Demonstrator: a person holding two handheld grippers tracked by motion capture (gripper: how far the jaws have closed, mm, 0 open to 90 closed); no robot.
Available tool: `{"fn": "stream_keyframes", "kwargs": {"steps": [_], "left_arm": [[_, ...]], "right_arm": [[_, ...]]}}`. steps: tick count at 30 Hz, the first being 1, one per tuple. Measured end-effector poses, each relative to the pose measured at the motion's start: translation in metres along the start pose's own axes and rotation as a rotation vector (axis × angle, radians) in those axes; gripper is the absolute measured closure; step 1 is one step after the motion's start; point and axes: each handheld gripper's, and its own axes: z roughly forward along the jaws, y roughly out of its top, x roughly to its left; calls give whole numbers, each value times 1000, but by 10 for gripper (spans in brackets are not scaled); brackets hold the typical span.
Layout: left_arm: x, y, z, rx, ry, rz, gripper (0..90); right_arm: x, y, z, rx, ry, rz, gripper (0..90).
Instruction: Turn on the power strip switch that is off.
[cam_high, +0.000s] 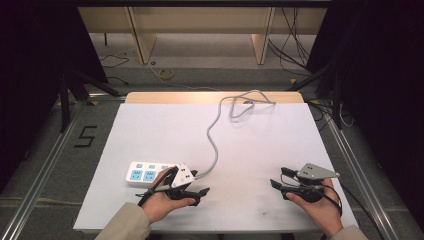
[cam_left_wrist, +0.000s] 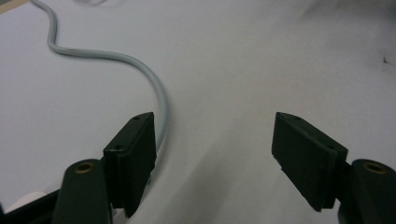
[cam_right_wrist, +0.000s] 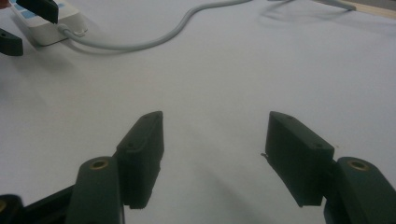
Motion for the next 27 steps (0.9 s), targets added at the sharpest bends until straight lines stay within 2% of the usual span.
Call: {"fn": "stream_keyframes", "kwargs": {"steps": [6, 8, 11, 12, 13, 14, 15, 16, 17, 19, 20, 22, 27], "left_arm": [[-1, 1, -2, 0, 5, 11, 334], [0, 2, -4, 5, 19, 20, 376], [1, 4, -6, 16, 44, 30, 518], [2, 5, -7, 20, 54, 39, 518], [3, 6, -8, 22, 58, 42, 622], [4, 6, -9, 21, 61, 44, 661], [5, 7, -10, 25, 64, 43, 661], [6, 8, -11, 27, 65, 44, 742], [6, 8, -12, 34, 66, 44, 775], [8, 9, -14, 40, 70, 32, 836], [9, 10, -16, 39, 74, 7, 857], [10, 10, -17, 40, 80, 2, 894], [12, 12, -21, 69, 70, -30, 896]], "right_arm": [[1, 1, 0, 0, 1, -4, 381], [1, 1, 0, 0, 0, -6, 381], [1, 1, 0, 2, 1, -5, 381], [1, 1, 0, 2, 1, -5, 381], [1, 1, 0, 2, 1, -5, 381], [1, 1, 0, 1, 1, -5, 381], [1, 1, 0, 1, 1, -5, 381], [1, 1, 0, -1, 0, -5, 381], [1, 1, 0, 0, 0, -4, 381], [1, 1, 0, 0, 0, -4, 381], [1, 1, 0, -2, -1, -6, 381], [1, 1, 0, -2, -1, -6, 381], [2, 1, 0, -1, -1, -6, 381]]}}
